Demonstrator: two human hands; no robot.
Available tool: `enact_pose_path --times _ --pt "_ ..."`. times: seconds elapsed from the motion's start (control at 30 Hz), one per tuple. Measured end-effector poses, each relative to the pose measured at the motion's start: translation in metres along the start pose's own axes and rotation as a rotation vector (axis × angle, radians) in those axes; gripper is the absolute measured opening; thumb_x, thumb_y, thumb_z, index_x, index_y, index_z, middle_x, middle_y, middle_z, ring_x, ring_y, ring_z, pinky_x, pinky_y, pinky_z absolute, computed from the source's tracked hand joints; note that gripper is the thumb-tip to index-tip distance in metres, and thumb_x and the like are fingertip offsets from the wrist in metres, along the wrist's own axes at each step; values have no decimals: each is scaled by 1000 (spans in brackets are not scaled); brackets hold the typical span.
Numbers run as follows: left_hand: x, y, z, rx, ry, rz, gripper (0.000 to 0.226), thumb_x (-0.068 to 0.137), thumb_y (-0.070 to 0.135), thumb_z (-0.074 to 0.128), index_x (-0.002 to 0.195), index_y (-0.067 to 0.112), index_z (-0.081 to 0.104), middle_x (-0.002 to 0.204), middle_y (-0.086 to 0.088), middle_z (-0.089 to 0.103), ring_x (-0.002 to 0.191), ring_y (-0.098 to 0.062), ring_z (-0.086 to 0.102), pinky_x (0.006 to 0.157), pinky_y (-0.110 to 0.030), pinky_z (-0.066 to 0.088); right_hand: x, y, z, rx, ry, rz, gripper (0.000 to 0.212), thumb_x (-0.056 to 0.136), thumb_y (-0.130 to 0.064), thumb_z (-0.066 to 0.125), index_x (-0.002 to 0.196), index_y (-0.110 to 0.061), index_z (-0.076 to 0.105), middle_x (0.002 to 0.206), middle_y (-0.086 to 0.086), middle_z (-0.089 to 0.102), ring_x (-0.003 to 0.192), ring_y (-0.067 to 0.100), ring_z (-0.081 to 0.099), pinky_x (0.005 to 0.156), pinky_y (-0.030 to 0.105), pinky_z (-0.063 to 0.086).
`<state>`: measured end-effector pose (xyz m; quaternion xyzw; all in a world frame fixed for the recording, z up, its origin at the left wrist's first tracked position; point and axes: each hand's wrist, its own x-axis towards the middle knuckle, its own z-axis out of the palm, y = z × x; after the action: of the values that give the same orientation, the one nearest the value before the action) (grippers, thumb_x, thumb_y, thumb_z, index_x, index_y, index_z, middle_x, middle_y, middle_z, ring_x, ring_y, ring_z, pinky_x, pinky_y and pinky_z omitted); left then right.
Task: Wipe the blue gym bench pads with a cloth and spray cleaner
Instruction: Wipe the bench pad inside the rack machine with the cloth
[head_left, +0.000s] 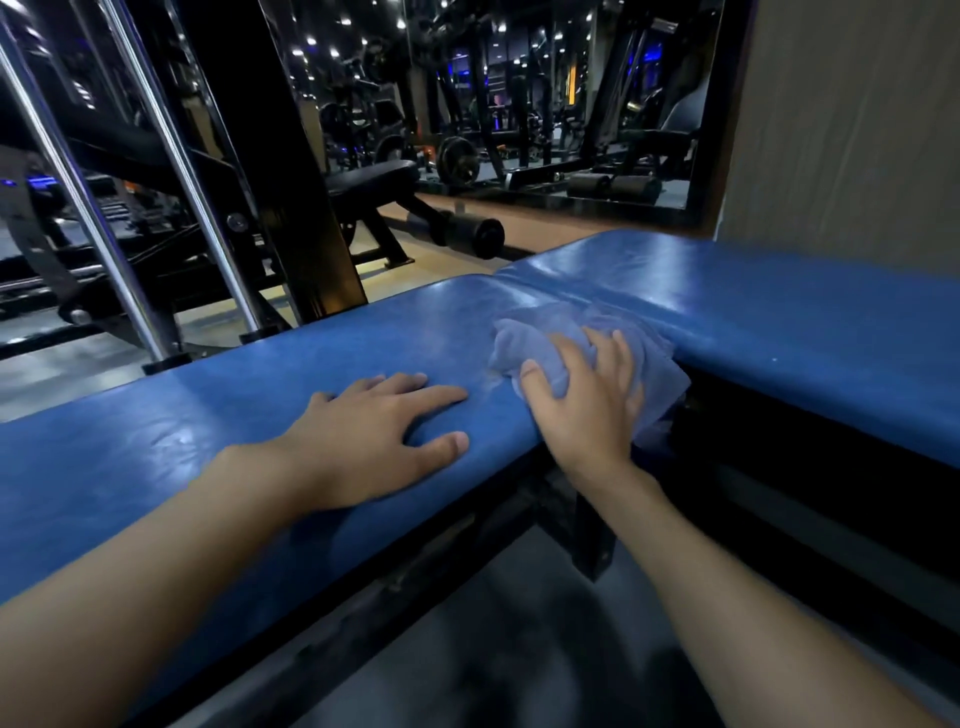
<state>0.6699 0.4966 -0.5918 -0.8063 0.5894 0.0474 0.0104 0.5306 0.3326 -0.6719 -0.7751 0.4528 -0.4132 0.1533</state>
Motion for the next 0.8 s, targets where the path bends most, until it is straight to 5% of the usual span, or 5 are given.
enact_pose_path --times 0.17,0.23,0.53,0.8 --pt "-12 -14 0 -14 -2 28 65 90 77 27 151 55 16 164 16 15 151 -10 13 120 -49 18 42 11 -7 -66 28 52 47 86 -60 42 121 -36 62 139 -3 46 139 19 28 116 54 12" --pt "-22 -22 2 -9 -6 18 76 79 85 16 150 56 15 164 17 15 151 -8 12 119 -50 19 48 10 -8 -59 40 94 43 87 -57 45 117 -33 64 133 0 51 134 21 33 115 54 15" --pt "-65 -51 8 -74 61 -43 90 69 83 6 152 50 22 164 11 19 151 -10 15 122 -43 15 -38 -57 7 29 -14 14 42 95 -53 38 125 -33 60 148 -1 39 147 17 15 118 53 -3" --pt "-105 -68 14 -11 57 -134 77 80 80 14 152 52 20 164 14 18 151 -11 13 122 -45 14 -30 -50 6 -83 82 -195 57 86 -57 29 109 -26 72 119 7 63 123 28 50 113 54 19"
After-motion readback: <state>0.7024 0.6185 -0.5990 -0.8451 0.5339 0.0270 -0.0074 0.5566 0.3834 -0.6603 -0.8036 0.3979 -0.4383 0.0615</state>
